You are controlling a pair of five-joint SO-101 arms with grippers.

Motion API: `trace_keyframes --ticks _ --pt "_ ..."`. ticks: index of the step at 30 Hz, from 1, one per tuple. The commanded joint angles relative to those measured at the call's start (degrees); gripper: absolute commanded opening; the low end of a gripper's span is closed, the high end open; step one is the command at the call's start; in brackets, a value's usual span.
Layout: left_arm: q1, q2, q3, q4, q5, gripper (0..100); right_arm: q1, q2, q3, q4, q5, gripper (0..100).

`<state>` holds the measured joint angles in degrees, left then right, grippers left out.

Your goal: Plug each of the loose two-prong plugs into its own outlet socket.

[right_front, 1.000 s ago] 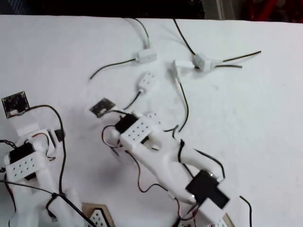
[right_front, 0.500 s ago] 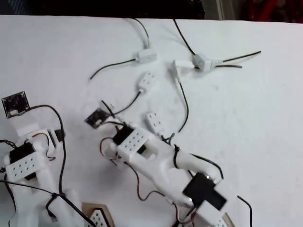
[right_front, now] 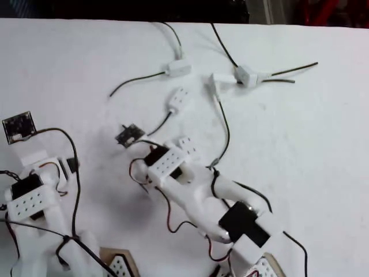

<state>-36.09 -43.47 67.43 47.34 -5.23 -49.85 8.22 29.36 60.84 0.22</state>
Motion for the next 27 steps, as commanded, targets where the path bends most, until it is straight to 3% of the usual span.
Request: trace_keyframes --ticks 1,5,11,27 --pt "0.84 -1.63 -3.16 -1.14 0.26 29 -0.75 -2.33 -0.62 1.27 0.62 1.9" --pt "0.84 -1.63 -3.16 -1.14 0.26 29 -0.75 -2.42 -2.37 3.38 0.53 2.9" --pt "0.84 -1.63 -3.16 -1.14 0.26 29 -0.84 -2.77 -5.01 6.20 0.09 14.5" --pt "0.84 -1.63 -3.16 -1.14 0.26 29 -5.23 -2.15 -8.35 11.38 0.09 12.7"
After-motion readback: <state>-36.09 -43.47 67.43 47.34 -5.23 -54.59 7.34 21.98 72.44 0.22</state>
